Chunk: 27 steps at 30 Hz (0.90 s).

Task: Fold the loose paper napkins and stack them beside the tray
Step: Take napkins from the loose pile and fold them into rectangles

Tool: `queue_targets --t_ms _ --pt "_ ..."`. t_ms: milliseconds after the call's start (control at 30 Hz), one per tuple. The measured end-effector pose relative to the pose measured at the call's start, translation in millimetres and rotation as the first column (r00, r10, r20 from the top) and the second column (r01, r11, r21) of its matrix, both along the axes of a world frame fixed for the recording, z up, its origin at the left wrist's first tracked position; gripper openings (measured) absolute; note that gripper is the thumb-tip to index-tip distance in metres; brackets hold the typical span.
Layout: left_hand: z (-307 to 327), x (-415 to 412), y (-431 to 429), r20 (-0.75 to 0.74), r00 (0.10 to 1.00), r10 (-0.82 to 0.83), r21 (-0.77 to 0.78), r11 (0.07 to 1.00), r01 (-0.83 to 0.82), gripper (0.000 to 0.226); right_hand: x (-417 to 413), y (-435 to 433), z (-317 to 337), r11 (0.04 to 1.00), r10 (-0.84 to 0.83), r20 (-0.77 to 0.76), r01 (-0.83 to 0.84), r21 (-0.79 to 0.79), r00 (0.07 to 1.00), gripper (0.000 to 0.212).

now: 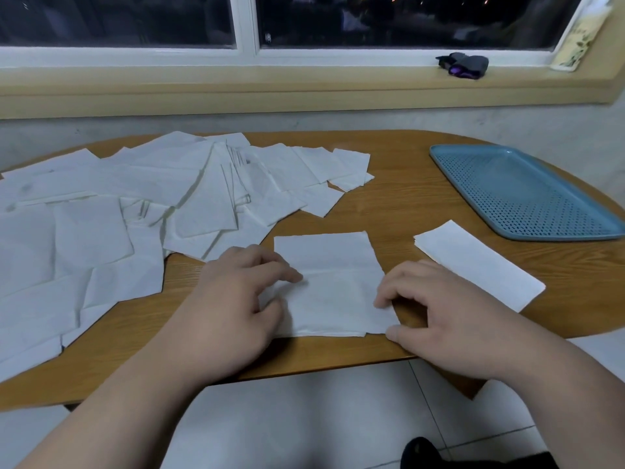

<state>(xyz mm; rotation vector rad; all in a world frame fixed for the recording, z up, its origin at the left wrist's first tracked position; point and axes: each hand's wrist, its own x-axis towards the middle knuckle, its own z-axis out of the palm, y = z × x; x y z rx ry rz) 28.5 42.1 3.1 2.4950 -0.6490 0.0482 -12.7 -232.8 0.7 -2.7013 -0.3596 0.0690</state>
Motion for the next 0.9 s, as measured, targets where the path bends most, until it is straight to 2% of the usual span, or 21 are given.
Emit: queue_targets --t_ms 133,233,300,433,533,633,667,733,800,900 --pt "-2 -2 -3 0.019 0.998 -0.066 -0.026 0.997 0.066 0.039 -1 -4 -3 1.000 0.001 0.070 0.001 -0.031 0.998 0.003" --pt "-3 -2 -4 0.031 0.993 -0.116 -0.044 0.992 0.118 0.045 1 -5 -4 0.998 -0.033 0.087 0.036 -0.041 0.996 0.007" --pt "-3 -2 -4 0.033 0.986 -0.164 -0.045 0.985 0.166 0.045 0 -7 -3 0.993 -0.117 0.080 0.113 0.044 0.990 0.011" --pt "-3 -4 -9 0.085 0.967 -0.238 -0.020 0.970 0.241 0.048 -2 -10 2 0.911 -0.288 0.034 0.263 0.317 0.957 0.010" --pt "-6 -2 -18 0.141 0.972 -0.187 -0.021 0.981 0.192 0.047 -4 -9 9 0.861 -0.289 0.008 0.257 0.438 0.957 0.011" --pt "-8 -1 -28 0.219 0.972 -0.084 -0.105 0.988 0.109 0.018 -2 -7 9 0.828 -0.286 0.013 0.240 0.506 0.958 0.012" --pt "-8 0 -31 0.207 0.978 -0.032 -0.142 0.988 0.062 0.013 -1 -6 10 0.812 -0.277 0.012 0.228 0.537 0.961 0.010" --pt "-6 2 -36 0.121 0.990 0.077 -0.216 0.975 -0.049 0.023 3 -3 10 0.803 -0.246 0.006 0.200 0.561 0.969 0.021" --pt "-6 7 -40 0.029 0.989 0.145 -0.250 0.959 -0.133 0.021 9 0 9 0.843 -0.262 0.023 0.217 0.493 0.965 0.037" --pt "-4 21 -44 -0.039 0.972 0.233 -0.252 0.939 -0.235 0.012 27 5 6 0.862 -0.353 0.069 0.296 0.412 0.933 0.036"
